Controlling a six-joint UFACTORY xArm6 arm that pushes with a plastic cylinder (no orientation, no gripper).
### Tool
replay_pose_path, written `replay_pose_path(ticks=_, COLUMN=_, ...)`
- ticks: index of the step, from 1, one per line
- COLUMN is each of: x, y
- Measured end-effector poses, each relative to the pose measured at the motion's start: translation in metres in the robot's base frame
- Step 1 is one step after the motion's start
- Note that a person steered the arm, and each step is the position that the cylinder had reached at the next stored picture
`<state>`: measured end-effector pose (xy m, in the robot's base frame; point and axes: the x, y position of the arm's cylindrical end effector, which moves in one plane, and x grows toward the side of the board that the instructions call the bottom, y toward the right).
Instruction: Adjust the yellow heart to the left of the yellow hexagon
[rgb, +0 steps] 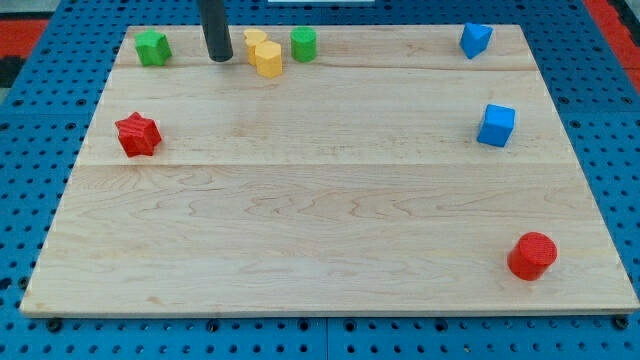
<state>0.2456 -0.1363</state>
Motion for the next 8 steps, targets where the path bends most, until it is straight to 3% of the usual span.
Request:
replay_pose_path(ticks=4, x=-0.052, y=0.001)
replay_pose_path(ticks=7, x=-0.052, y=0.047)
replay_pose_path(ticks=8, x=-0.025, y=0.047)
